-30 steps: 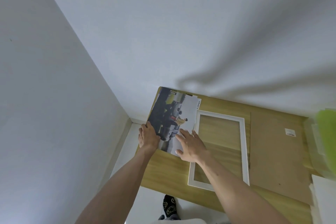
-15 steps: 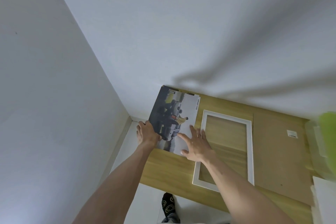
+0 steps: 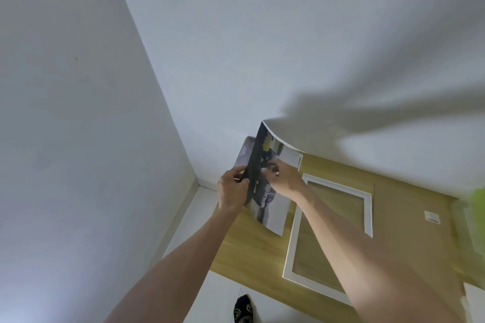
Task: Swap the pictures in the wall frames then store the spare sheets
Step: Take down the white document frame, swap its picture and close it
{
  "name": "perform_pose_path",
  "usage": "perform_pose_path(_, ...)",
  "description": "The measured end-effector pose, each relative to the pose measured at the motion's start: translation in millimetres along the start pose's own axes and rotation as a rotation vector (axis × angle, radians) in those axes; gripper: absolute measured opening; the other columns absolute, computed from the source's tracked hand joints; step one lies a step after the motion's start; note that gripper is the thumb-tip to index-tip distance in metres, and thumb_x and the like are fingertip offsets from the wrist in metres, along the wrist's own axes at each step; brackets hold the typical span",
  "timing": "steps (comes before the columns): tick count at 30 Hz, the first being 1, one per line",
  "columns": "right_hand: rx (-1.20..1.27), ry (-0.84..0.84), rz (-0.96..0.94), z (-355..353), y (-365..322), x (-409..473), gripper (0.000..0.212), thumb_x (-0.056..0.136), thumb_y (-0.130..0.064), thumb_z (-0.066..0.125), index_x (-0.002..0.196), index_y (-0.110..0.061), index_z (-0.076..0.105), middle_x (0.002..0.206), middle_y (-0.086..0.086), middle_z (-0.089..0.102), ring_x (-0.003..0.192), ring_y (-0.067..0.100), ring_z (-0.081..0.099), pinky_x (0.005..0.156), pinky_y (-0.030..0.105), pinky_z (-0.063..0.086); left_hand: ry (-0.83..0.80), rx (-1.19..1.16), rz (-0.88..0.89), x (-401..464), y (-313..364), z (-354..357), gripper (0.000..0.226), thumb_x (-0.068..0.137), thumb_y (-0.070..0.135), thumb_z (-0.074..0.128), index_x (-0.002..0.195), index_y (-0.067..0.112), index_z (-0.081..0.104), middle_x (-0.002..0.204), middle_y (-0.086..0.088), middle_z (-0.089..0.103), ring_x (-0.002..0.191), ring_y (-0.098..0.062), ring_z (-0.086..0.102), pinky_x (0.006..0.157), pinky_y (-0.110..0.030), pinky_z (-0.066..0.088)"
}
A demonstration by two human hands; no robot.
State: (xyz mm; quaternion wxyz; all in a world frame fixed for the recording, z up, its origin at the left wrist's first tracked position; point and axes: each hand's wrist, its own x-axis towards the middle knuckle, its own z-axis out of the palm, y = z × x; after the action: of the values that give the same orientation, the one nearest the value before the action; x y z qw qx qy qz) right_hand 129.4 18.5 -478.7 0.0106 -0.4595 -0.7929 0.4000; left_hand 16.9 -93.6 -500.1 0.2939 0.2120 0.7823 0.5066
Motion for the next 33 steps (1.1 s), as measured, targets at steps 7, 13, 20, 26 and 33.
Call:
perform_pose_path(7, 0.269, 0.21, 0.117, -53, -33, 3, 0.018, 0.086, -0.036, 0.062, 0.085, -0.02, 0.07, 0.085, 0.001, 0.073, 0.077, 0.02, 0.073, 0.077, 0.041, 0.061, -0.11, -0.043, 0.21, -39, 47, 34, 0.032, 0.086, 0.014, 0.064, 0.112, 0.03, 0.072, 0.088, 0.003, 0.07, 0.075, -0.012, 0.065, 0.07, -0.028, 0.058)
perform_pose_path(13, 0.254, 0.369, 0.174, -93, -9, -17, 0.017, 0.08, -0.013, 0.062, 0.084, -0.003, 0.075, 0.082, 0.015, 0.074, 0.069, 0.03, 0.071, 0.066, 0.045, 0.062, -0.239, -0.047, 0.217, -53, 61, 57, 0.035, 0.091, 0.042, 0.058, 0.058, 0.031, 0.06, 0.062, 0.012, 0.046, 0.057, -0.005, 0.044, 0.057, -0.024, 0.036)
perform_pose_path(20, 0.442, 0.319, 0.112, -138, 24, -55, 0.015, 0.079, -0.014, 0.071, 0.092, -0.022, 0.076, 0.083, 0.006, 0.075, 0.073, 0.024, 0.073, 0.061, 0.033, 0.059, -0.245, 0.158, 0.11, -39, 56, 76, 0.067, 0.088, 0.061, 0.055, 0.135, 0.014, 0.051, 0.134, -0.012, 0.051, 0.123, -0.029, 0.05, 0.101, -0.043, 0.042)
perform_pose_path(26, 0.632, 0.308, 0.099, -162, 56, -96, 0.031, 0.084, -0.012, 0.072, 0.109, -0.03, 0.071, 0.089, 0.008, 0.077, 0.071, 0.019, 0.071, 0.07, 0.036, 0.06, -0.332, -0.057, -0.145, -34, 49, 93, 0.059, 0.088, 0.056, 0.056, 0.121, 0.007, 0.055, 0.115, -0.01, 0.063, 0.106, -0.026, 0.061, 0.091, -0.043, 0.051)
perform_pose_path(33, 0.378, 0.477, 0.221, -145, 124, -117, 0.029, 0.087, -0.02, 0.07, 0.115, -0.025, 0.065, 0.091, -0.004, 0.074, 0.079, 0.014, 0.072, 0.076, 0.034, 0.058, -0.393, -0.174, -0.159, -41, 38, 101, 0.038, 0.082, -0.006, 0.059, 0.114, 0.016, 0.061, 0.089, -0.01, 0.075, 0.074, -0.014, 0.071, 0.061, -0.024, 0.052)
